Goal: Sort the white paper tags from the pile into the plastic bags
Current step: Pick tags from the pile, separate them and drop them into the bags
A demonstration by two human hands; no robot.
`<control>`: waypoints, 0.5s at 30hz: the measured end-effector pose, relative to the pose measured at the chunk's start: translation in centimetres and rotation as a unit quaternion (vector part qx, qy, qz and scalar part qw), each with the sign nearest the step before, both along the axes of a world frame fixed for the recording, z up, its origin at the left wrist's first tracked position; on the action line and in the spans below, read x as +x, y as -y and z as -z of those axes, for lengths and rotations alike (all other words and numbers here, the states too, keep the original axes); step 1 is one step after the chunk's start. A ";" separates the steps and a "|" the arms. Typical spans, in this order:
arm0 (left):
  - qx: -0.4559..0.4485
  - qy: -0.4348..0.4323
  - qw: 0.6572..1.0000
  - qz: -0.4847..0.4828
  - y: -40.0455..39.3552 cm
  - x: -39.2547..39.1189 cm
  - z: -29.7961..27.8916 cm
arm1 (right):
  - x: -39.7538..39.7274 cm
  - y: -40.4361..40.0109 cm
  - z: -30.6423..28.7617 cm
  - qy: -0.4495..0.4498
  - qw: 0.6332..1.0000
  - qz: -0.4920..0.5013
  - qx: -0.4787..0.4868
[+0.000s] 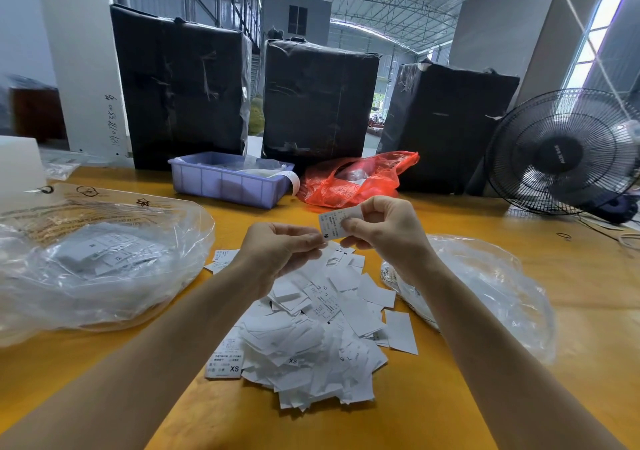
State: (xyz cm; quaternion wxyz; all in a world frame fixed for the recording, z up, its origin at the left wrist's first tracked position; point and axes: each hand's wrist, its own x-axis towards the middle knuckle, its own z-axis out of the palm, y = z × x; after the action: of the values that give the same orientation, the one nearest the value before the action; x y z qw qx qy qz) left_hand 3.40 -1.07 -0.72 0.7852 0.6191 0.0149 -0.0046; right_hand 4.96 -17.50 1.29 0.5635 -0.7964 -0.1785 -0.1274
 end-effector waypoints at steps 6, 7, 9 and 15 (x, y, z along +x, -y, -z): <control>0.002 0.000 1.000 0.005 -0.1 0.0 0.1 | 0.1 -0.1 0.2 0.008 1.000 0.003 0.006; 0.001 0.000 1.000 0.006 -0.1 0.0 0.1 | 0.1 -0.2 0.2 0.009 1.000 0.003 0.007; 0.000 0.000 1.000 0.006 -0.1 0.1 0.1 | 0.2 -0.2 0.2 0.009 1.000 0.004 0.007; 0.000 -0.001 1.000 0.000 -0.2 0.1 0.1 | 0.2 -0.2 0.3 0.011 1.000 0.006 -0.002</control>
State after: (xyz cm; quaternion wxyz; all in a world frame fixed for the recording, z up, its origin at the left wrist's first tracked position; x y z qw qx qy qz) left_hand 3.55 -0.84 -0.82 0.7851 0.6192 0.0155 -0.0048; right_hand 5.15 -17.29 1.02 0.5589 -0.7974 -0.1800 -0.1395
